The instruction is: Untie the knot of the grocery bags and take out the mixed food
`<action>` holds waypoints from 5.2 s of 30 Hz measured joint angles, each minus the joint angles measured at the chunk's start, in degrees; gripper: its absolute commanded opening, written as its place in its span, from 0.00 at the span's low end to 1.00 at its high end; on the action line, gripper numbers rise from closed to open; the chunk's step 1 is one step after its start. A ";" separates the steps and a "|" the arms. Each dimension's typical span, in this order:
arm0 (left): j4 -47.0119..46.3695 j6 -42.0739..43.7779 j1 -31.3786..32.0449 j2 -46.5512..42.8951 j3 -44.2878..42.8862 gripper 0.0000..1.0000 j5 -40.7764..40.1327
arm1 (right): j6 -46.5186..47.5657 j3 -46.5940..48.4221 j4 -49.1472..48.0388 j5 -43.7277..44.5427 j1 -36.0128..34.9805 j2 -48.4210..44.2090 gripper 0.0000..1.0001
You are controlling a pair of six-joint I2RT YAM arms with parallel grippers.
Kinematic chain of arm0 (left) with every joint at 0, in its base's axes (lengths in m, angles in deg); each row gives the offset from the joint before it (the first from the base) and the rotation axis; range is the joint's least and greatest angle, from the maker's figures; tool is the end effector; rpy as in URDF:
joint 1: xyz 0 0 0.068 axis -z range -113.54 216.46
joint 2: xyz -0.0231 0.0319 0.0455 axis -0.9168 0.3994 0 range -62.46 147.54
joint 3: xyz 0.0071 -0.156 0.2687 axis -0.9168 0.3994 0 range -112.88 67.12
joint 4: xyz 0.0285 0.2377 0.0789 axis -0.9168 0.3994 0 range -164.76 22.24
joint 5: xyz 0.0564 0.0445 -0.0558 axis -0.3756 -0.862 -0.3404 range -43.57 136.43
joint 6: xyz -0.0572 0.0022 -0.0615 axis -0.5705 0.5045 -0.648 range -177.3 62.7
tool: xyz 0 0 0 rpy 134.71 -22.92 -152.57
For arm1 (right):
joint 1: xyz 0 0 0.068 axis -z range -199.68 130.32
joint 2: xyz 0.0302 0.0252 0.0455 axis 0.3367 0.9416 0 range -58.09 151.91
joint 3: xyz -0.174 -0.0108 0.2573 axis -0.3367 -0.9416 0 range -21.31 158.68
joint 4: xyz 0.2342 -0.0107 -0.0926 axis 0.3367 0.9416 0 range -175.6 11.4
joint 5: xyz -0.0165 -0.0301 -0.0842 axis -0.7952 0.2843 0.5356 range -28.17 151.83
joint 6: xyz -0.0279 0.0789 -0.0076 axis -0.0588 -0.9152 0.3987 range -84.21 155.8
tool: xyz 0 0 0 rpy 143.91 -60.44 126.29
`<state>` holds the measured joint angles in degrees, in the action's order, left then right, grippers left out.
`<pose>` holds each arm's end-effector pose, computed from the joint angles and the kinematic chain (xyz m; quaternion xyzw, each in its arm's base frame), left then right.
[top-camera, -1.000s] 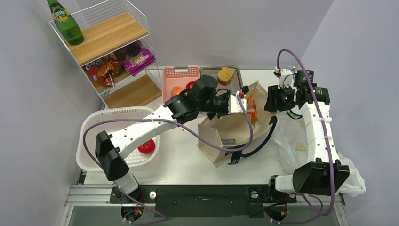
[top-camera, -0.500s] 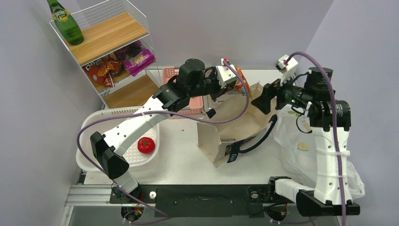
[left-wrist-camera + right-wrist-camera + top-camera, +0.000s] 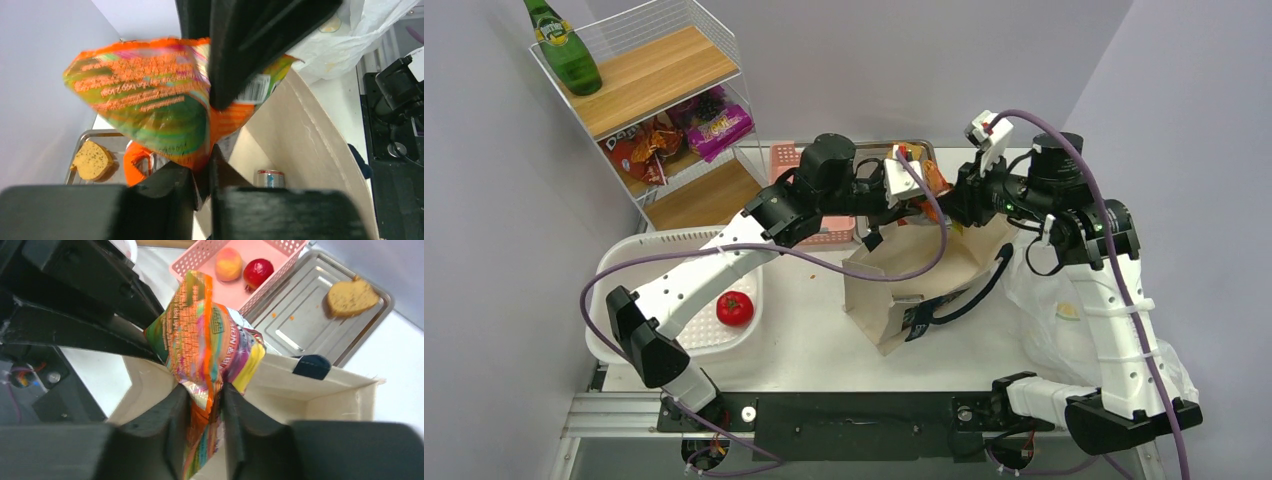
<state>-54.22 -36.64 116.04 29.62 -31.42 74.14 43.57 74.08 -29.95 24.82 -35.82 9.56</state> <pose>0.2285 -0.3212 0.4686 0.5609 0.5414 -0.3319 0.5312 0.1817 0.0988 0.4942 -0.3285 0.7609 0.3069 0.4679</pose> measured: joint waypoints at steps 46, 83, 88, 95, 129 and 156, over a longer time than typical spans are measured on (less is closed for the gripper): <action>-36.57 -45.57 -25.42 -18.80 20.72 0.75 26.86 | -34.10 -16.55 -57.09 -9.35 -1.97 -13.86 0.00; -47.45 -69.09 -21.94 -12.57 11.17 0.51 19.52 | -53.57 -23.02 -76.85 -7.30 -4.52 -7.50 0.00; -47.15 -69.79 -21.99 -12.59 11.17 0.00 18.45 | -54.34 -23.37 -77.02 -7.37 -4.61 -7.02 0.01; -43.15 -64.28 -24.04 -15.32 11.76 0.00 17.92 | -52.33 -23.76 -72.59 -6.38 -4.24 -7.06 0.75; -14.29 52.33 -33.09 -12.09 42.03 0.00 -38.69 | -40.09 -22.86 -50.90 -6.95 7.50 -7.02 0.81; -13.92 51.21 -46.66 14.36 25.29 0.44 -34.88 | -34.80 -20.81 -43.43 -7.19 8.98 -7.06 0.82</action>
<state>-68.14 14.57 69.38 43.98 -6.14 39.25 8.77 53.27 -73.38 17.63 -26.83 2.50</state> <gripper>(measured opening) 0.440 0.821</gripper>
